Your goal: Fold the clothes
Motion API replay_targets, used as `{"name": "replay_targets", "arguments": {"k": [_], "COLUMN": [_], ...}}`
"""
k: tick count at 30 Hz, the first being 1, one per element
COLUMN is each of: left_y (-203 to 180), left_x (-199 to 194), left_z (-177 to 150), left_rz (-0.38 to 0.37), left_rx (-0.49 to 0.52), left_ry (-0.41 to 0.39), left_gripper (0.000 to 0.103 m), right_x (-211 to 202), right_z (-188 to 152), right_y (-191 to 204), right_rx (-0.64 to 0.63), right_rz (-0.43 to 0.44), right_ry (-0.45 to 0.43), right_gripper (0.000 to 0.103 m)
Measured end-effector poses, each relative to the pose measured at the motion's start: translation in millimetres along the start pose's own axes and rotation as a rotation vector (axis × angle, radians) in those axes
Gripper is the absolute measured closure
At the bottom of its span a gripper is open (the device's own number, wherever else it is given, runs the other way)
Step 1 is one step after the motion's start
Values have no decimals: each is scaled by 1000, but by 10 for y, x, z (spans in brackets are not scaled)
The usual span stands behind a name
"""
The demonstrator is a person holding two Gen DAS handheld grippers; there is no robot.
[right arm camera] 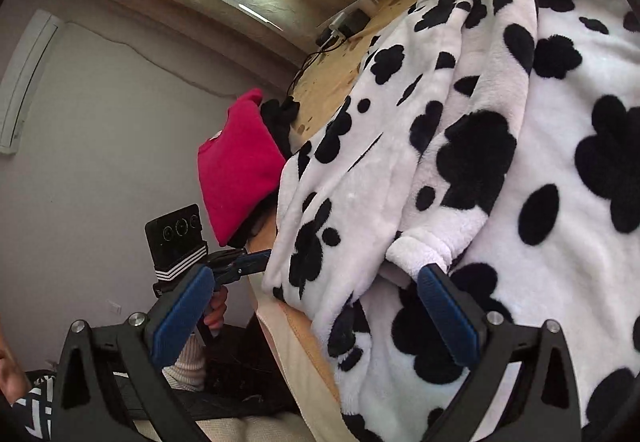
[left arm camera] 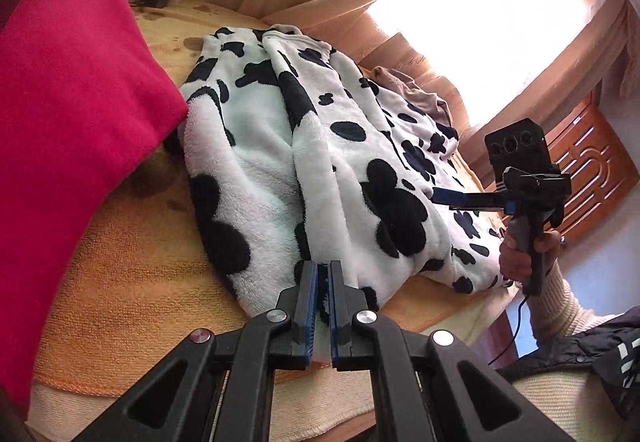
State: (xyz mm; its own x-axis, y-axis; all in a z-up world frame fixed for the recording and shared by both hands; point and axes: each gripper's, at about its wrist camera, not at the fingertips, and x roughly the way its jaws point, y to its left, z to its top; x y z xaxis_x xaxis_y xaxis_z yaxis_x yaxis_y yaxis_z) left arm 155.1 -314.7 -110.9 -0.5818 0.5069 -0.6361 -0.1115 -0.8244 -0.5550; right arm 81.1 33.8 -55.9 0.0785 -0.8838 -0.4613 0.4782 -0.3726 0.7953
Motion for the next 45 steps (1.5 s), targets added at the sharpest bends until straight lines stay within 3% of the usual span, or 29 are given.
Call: {"name": "replay_targets", "arguments": {"k": [5,8,11,13,17,18,19,24,31,35,38,39,41,43,45], "left_y": [92,101,93,99,106,106,105,152,91,-2,-23,-24,-26,-34,-55], "left_x": [51,39,49,28,-44,-42,-39,76,149,210,289,299,289,226,130], "left_z": [-12,14,71,102,138,141,145,122,68,4,-20,-25,-26,-13,11], "left_rz": [4,-4,-9,-16,-74,-79,-83,-76,-261,-220,-149,-141,-133,-121,-112], "left_rx": [-75,-83,-92,-99,-102,-103,-103,-116,-107,-68,-61,-64,-69,-67,-54], "left_ry": [10,-2,-12,-24,-56,-53,-50,-5,47,69,76,72,61,42,10], "left_gripper": [98,98,98,98,98,98,98,98,98,98,98,98,98,98,98], "right_x": [202,299,433,491,588,591,568,386,382,449,480,490,503,461,451], "right_z": [-19,-31,2,-16,-71,-83,-93,-177,-377,-405,-385,-379,-353,-306,-294], "right_y": [60,136,100,52,-41,-51,-45,121,155,206,274,296,343,350,342], "right_rx": [14,-30,-16,2,27,29,26,-47,-117,-175,-218,-233,-245,-210,-200], "right_rz": [52,11,-48,-65,-91,-85,-64,18,-23,-93,-147,-165,-195,-196,-188], "right_ry": [60,66,74,85,108,105,92,36,57,55,49,47,38,15,5], "right_gripper": [0,1,13,47,67,82,89,90,90,86,84,81,65,38,29]}}
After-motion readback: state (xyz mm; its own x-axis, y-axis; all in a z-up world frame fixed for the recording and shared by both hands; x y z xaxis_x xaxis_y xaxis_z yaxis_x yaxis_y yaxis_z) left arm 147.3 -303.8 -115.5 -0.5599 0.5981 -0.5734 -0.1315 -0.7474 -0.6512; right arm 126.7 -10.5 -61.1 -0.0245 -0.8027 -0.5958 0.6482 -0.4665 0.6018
